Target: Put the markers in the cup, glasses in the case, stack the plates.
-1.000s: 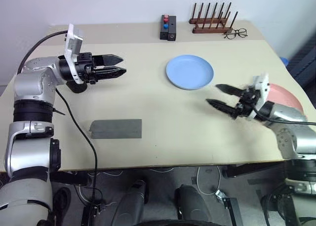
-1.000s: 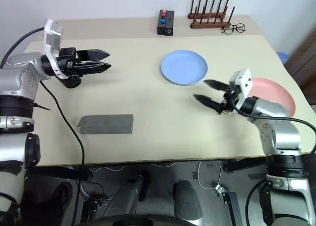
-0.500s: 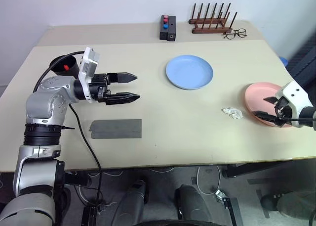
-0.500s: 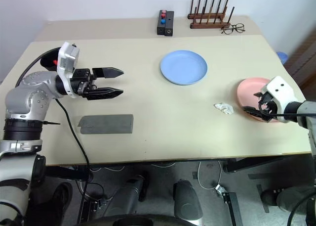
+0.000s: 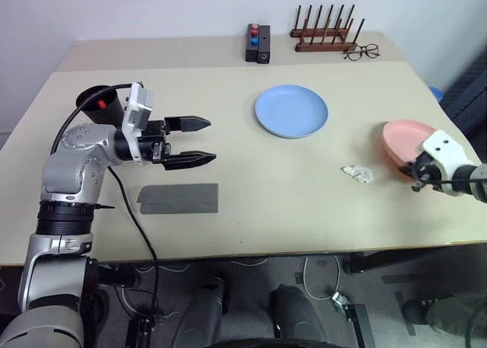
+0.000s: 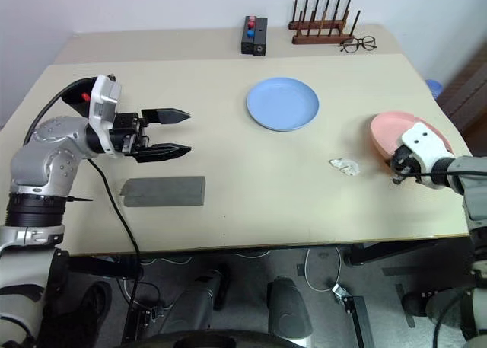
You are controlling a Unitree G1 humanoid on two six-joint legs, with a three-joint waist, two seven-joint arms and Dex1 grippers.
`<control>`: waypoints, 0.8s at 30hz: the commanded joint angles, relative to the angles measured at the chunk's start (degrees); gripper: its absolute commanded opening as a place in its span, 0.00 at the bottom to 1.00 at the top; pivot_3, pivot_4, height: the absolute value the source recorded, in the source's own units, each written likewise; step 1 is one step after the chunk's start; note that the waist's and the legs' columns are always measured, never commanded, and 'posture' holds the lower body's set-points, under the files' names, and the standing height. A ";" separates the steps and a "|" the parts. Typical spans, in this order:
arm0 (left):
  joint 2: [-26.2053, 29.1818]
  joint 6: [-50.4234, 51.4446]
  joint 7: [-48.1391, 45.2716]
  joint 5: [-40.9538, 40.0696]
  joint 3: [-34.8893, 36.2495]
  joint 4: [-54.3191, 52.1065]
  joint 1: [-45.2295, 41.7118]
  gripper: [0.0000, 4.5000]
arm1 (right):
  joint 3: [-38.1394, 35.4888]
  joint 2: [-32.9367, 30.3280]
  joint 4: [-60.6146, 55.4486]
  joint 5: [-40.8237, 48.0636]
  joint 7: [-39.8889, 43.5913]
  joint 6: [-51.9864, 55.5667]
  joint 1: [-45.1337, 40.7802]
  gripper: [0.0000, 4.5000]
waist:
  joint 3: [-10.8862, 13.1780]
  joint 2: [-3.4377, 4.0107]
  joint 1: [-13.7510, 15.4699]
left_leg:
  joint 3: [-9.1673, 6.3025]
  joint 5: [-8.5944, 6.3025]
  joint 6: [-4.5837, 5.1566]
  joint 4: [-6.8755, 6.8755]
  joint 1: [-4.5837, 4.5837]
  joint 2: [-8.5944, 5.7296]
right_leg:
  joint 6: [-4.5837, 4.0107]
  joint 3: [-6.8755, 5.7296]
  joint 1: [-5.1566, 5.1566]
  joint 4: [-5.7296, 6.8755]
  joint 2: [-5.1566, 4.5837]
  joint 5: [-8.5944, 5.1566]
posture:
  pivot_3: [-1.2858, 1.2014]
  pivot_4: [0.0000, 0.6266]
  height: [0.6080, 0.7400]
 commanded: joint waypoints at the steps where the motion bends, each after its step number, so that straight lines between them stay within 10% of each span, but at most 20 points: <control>1: -0.86 -4.25 3.96 0.93 3.31 1.56 -1.30 1.00 | -0.87 2.21 -1.43 -0.71 -3.93 -5.51 -7.27 0.01 | 0.01 0.05 0.05 | 0.01 0.00 0.00 -0.02 0.00 0.00 | 0.00 0.00 -0.01 0.00 -0.01 0.00 | 0.52 0.24 0.99; 19: 0.11 -1.81 19.37 -0.47 9.41 -10.95 11.31 1.00 | 12.87 28.28 11.53 -7.88 -7.99 -23.66 -24.95 0.01 | 0.03 0.04 0.33 | -0.13 0.06 -0.09 -0.17 -0.02 -0.05 | 0.01 0.00 -0.06 -0.02 0.16 0.01 | 0.52 0.24 0.99; 24: -0.03 0.46 21.79 -1.99 10.16 -14.72 13.64 1.00 | 12.99 29.46 15.01 -7.69 -5.05 -23.67 -24.56 0.45 | 0.03 0.04 0.15 | -0.17 0.08 -0.12 -0.20 0.03 0.00 | -0.02 0.02 -0.05 0.01 0.25 0.02 | 0.52 0.24 0.99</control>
